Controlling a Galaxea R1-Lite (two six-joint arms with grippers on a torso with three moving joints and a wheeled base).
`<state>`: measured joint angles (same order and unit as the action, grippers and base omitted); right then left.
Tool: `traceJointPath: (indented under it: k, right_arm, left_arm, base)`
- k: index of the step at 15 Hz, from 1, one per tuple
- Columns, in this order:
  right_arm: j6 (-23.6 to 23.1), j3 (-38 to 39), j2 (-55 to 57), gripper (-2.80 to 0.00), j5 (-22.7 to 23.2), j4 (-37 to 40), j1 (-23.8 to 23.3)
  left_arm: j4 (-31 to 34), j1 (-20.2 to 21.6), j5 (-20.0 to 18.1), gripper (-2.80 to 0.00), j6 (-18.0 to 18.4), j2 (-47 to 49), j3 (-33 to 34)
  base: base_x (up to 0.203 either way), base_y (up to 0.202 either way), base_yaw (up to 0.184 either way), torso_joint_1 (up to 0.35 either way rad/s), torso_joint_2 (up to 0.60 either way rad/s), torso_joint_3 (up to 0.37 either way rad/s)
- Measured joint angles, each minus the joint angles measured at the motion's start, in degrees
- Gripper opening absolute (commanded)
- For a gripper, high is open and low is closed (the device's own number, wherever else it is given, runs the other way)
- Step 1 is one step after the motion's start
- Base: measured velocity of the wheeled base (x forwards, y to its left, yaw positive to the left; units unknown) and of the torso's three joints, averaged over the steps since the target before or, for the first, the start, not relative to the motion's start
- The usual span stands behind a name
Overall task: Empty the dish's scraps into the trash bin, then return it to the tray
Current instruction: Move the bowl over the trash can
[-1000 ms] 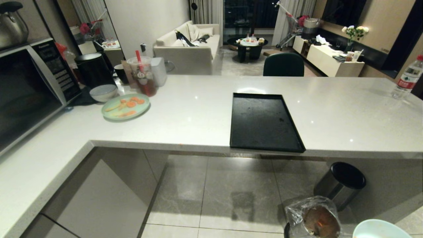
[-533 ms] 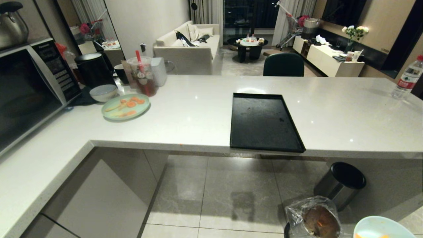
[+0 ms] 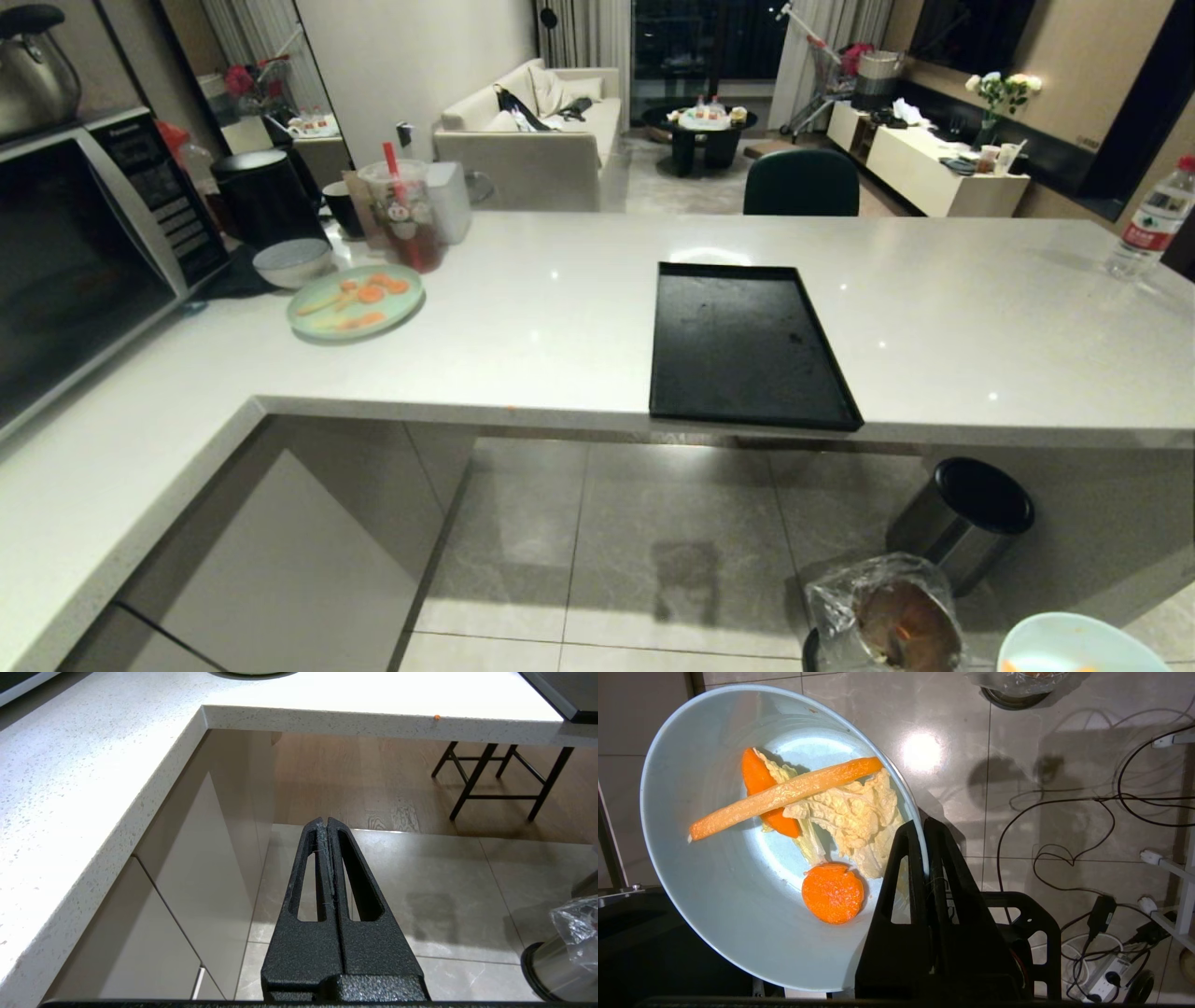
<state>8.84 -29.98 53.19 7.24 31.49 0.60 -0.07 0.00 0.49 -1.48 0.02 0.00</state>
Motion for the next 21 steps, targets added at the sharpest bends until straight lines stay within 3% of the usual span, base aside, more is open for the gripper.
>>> traceJointPath:
  k: [21]
  right_arm:
    - [0.0,1.9,0.2,-2.80,-0.1,0.1,-0.4]
  left_arm:
    - [0.0,0.0,0.0,-2.80,0.0,0.0,0.0]
  base:
    - [0.000,0.000,0.000,-0.110,0.47,0.358]
